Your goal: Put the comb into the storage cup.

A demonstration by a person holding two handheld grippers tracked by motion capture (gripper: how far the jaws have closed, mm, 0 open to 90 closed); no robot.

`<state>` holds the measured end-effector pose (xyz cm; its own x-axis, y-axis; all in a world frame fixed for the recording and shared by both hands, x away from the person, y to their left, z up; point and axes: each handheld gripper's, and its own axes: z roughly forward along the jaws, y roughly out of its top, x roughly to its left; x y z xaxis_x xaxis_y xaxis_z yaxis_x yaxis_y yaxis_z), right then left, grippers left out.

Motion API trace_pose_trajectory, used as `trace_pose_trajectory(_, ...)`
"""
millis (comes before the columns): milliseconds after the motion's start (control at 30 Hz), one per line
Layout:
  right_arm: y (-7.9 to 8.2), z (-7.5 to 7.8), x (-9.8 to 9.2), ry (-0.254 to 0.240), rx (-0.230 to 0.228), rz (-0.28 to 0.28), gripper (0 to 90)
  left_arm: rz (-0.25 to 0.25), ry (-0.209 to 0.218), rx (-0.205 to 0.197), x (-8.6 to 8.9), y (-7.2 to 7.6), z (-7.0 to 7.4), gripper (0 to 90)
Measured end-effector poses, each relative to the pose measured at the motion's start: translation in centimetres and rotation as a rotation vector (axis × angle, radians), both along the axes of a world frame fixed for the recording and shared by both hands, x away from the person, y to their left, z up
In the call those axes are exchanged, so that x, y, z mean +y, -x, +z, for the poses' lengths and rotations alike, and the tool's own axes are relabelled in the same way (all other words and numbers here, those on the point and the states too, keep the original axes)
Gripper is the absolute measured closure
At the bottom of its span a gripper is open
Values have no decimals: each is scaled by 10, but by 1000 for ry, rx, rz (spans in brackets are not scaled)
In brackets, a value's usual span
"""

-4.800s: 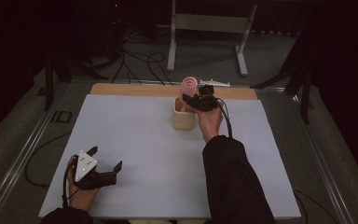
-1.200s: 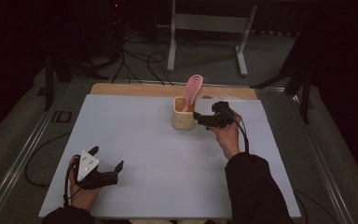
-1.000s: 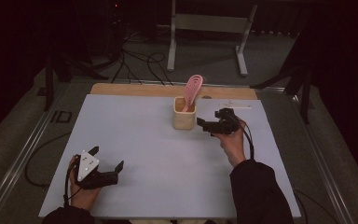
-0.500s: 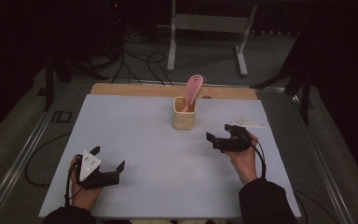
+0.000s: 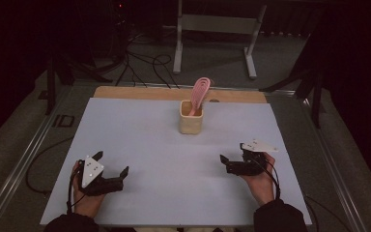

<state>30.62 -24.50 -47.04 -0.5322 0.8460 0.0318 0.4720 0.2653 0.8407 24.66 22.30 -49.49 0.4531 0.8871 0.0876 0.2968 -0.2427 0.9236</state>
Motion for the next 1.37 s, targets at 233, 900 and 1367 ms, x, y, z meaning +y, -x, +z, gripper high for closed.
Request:
trace_pose_trajectory(233, 16, -13, -10, -15, -4, 19, 91, 8, 0, -1, 2, -1, 0, 2)
trace_pose_trajectory(900, 51, -25, -23, -50, -160, 2, 97, 30, 10, -10, 10, -2, 1, 2)
trace_pose_trajectory(1367, 51, -27, -34, -59, -165, -47, 97, 50, 1, 5, 11, -4, -2, 2)
